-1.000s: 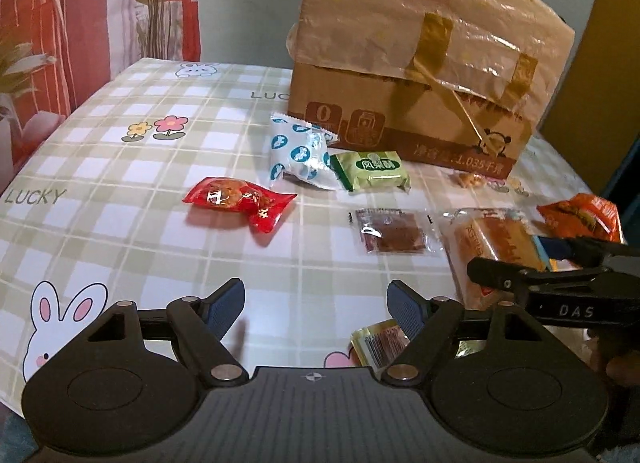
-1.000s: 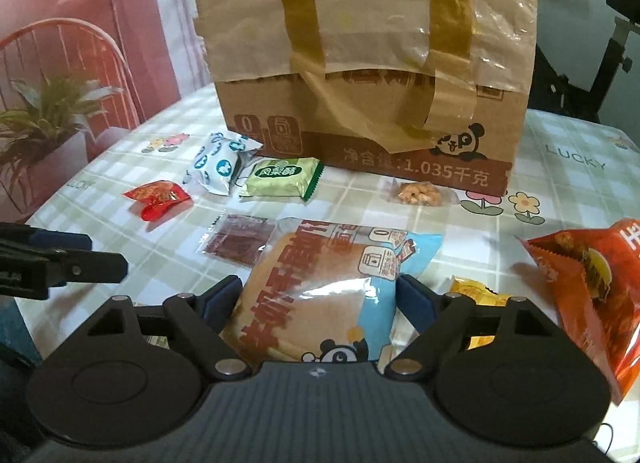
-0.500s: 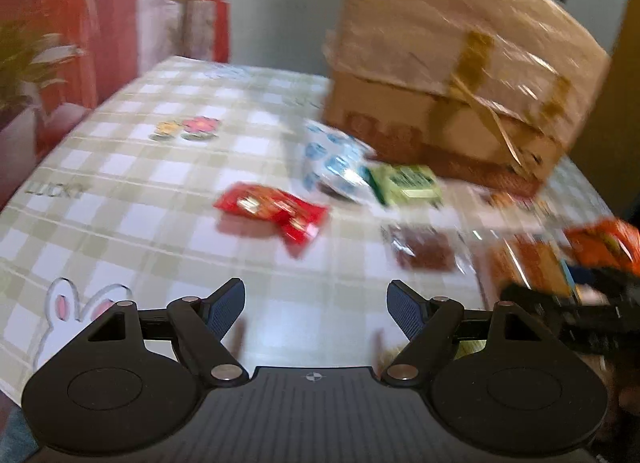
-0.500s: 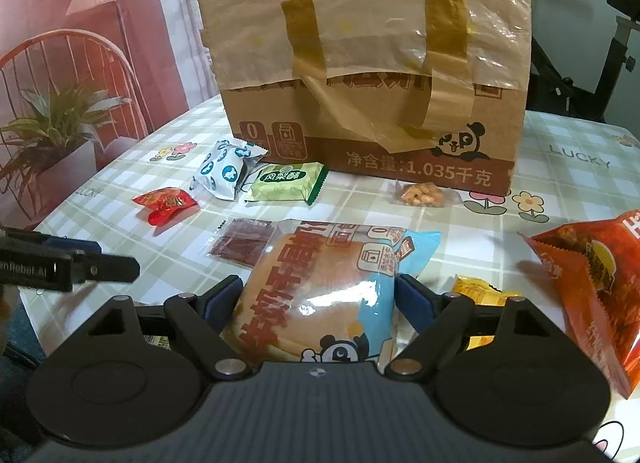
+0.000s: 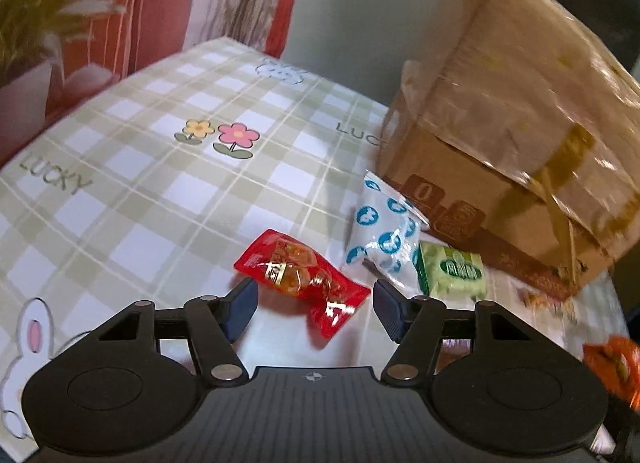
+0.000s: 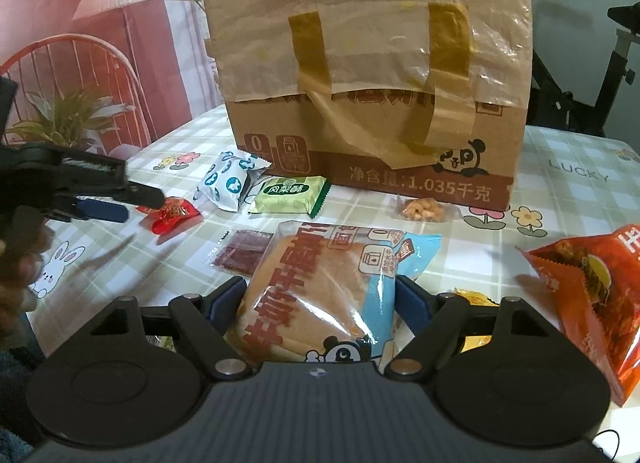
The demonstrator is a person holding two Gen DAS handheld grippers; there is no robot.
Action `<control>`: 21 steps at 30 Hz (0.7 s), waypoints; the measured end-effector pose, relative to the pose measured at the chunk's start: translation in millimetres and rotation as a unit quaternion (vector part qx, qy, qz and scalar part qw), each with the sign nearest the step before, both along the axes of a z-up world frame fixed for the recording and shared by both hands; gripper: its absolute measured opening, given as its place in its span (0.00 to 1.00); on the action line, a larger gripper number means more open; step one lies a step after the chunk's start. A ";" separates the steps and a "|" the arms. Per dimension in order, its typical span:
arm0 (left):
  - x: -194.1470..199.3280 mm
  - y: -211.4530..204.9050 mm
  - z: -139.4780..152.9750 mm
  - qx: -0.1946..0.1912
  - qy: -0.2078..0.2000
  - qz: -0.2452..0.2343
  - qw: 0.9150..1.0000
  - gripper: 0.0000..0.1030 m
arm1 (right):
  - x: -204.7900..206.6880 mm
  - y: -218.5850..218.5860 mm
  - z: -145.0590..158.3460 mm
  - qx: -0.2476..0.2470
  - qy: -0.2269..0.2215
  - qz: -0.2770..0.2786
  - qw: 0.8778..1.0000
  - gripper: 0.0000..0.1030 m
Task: Organize snacks
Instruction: 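Grasp the bread bun with the right tool while the left tool grasps the red candy packet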
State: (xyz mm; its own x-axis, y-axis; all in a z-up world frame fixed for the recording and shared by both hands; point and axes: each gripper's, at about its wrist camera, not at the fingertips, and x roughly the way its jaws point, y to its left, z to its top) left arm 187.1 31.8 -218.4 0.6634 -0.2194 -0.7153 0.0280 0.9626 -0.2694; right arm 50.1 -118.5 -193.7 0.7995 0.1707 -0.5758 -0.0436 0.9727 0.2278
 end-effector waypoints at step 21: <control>-11.5 -17.3 -5.9 0.066 -0.040 -0.033 0.996 0.19 | 2.5 -1.4 -3.2 0.009 0.000 0.004 1.000 0.78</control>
State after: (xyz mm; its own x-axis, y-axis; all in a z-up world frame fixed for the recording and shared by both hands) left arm 175.6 14.5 -224.3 0.7063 -0.1726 -0.6866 0.1091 0.9848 -0.1353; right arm 52.6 -119.8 -196.9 0.7987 0.1880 -0.5716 -0.0516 0.9679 0.2461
